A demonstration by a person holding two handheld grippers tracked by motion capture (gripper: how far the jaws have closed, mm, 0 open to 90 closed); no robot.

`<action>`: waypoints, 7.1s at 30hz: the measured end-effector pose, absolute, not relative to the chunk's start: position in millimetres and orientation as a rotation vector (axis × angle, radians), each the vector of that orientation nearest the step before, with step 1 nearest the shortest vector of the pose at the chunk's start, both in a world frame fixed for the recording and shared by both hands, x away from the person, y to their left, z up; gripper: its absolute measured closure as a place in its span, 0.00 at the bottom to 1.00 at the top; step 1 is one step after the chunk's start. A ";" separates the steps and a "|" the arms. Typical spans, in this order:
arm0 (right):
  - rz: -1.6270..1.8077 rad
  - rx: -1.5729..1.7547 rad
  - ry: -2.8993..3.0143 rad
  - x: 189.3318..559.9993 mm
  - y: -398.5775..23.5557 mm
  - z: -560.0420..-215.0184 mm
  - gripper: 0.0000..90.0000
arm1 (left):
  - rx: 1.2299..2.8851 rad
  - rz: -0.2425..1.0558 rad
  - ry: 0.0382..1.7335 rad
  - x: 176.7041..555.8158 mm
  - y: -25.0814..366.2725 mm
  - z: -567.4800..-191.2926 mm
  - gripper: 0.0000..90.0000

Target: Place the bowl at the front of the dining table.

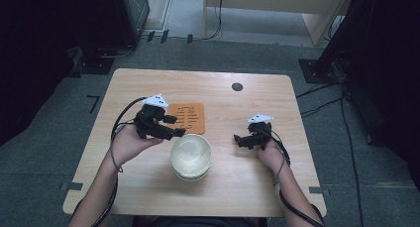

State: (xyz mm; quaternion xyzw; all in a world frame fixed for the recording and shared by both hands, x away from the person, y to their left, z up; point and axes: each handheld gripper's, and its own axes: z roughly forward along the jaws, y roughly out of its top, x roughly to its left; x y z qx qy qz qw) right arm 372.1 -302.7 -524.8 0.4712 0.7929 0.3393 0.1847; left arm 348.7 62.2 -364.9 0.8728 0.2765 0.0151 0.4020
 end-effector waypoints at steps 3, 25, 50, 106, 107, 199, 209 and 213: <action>0.956 1.328 2.235 372.1 -302.7 -524.8 0.00 | 2.209 0.038 0.686 346.6 60.1 -363.2 0.40; 0.956 1.328 2.235 372.1 -302.7 -524.8 0.00 | 2.257 -0.013 0.645 343.5 43.3 -375.9 0.44; 0.957 1.328 2.235 372.1 -302.7 -524.8 0.00 | 2.312 -0.026 0.612 340.9 27.5 -393.4 0.54; 0.957 1.326 2.236 372.2 -302.8 -524.8 0.00 | 2.359 0.100 0.554 343.7 25.8 -413.8 0.92; 0.957 1.327 2.236 372.2 -302.8 -524.8 0.00 | 2.355 0.094 0.555 344.4 26.0 -414.3 0.92; 0.958 1.323 2.239 372.7 -302.8 -524.8 0.00 | 2.063 -0.034 0.763 378.0 92.3 -397.7 0.91; 0.958 1.323 2.238 372.6 -302.7 -524.9 0.00 | 2.059 -0.038 0.783 384.1 99.2 -397.0 0.91; 0.957 1.324 2.238 372.5 -302.7 -524.8 0.00 | 2.055 -0.035 0.786 385.9 100.5 -396.6 0.91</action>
